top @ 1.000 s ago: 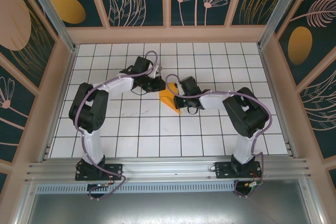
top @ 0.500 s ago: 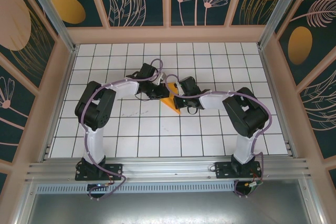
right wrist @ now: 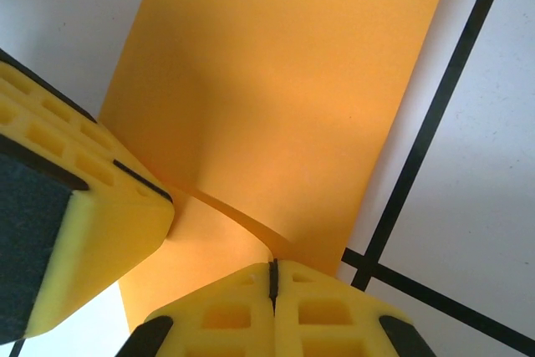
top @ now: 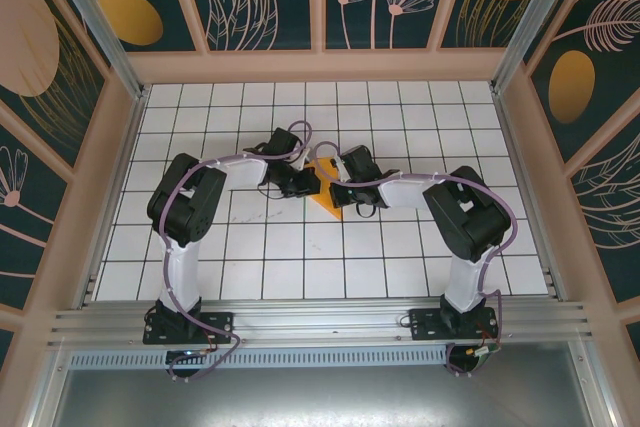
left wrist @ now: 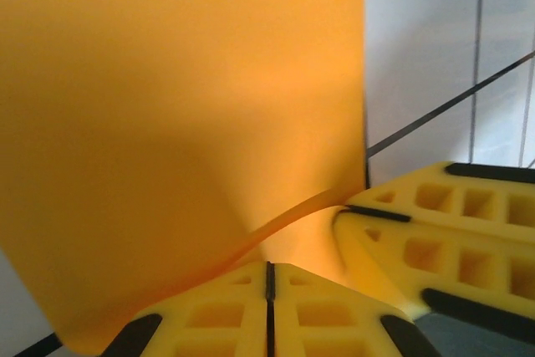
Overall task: Fold a paper plane with a square sheet of paper (fold left side to right side)
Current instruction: Third fold the triangle at the center of the table.
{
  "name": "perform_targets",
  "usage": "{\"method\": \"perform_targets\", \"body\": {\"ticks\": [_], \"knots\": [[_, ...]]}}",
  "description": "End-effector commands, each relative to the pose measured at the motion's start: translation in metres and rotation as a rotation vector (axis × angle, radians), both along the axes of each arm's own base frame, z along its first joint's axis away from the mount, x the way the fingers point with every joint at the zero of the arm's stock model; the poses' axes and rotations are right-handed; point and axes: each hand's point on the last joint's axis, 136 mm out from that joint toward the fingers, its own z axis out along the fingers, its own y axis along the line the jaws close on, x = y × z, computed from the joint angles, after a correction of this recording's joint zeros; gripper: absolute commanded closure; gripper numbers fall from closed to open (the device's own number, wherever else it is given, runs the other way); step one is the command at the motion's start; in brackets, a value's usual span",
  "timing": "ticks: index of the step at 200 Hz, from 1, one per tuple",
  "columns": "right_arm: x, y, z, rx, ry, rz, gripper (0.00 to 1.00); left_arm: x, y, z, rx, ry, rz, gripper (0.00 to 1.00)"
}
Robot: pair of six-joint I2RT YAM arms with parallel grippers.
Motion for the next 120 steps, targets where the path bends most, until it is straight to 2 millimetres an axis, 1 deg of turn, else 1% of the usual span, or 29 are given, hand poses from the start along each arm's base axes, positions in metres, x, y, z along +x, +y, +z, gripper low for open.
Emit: {"method": "perform_targets", "body": {"ticks": [1,27,46,59,70,98,105,120], "knots": [[-0.019,-0.003,-0.023,-0.061,0.083,0.031,1.0,-0.014,0.009,-0.018,0.059,0.035,-0.011,0.89],[-0.018,-0.002,-0.022,-0.053,0.082,0.031,1.0,-0.017,0.013,-0.026,0.076,0.043,-0.004,0.89],[-0.015,0.001,-0.017,-0.035,0.079,0.027,1.0,-0.017,0.017,-0.03,0.099,0.046,0.004,0.9],[-0.01,0.003,-0.01,-0.009,0.076,0.01,1.0,-0.019,0.019,-0.035,0.111,0.05,0.007,0.9],[-0.004,0.004,0.002,0.032,0.072,-0.007,1.0,-0.021,0.022,-0.039,0.126,0.055,0.011,0.9],[0.014,-0.001,0.037,0.132,0.05,-0.064,0.81,-0.025,0.027,-0.049,0.147,0.068,0.017,0.91],[0.015,-0.003,0.045,0.147,0.046,-0.074,0.76,-0.026,0.028,-0.051,0.152,0.07,0.019,0.91],[0.017,-0.008,0.057,0.159,0.044,-0.097,0.7,-0.026,0.03,-0.054,0.158,0.073,0.021,0.91]]}}
